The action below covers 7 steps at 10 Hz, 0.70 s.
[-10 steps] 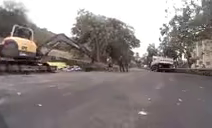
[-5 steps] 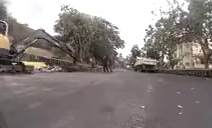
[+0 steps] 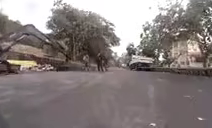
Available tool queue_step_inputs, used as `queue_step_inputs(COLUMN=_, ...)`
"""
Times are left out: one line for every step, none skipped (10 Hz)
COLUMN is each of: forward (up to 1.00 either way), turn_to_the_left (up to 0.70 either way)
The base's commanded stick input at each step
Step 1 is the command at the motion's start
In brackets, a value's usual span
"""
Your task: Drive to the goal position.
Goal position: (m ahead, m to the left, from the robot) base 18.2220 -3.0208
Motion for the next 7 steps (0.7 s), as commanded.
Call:
queue_step_inputs(forward=1.0, turn_to_the_left=0.0)
queue_step_inputs(forward=1.0, turn_to_the_left=0.0)
queue_step_inputs(forward=1.0, turn_to_the_left=0.0)
queue_step_inputs(forward=1.0, turn_to_the_left=0.0)
queue_step_inputs(forward=1.0, turn_to_the_left=0.0)
queue_step_inputs(forward=1.0, turn_to_the_left=0.0)
queue_step_inputs(forward=1.0, turn_to_the_left=0.0)
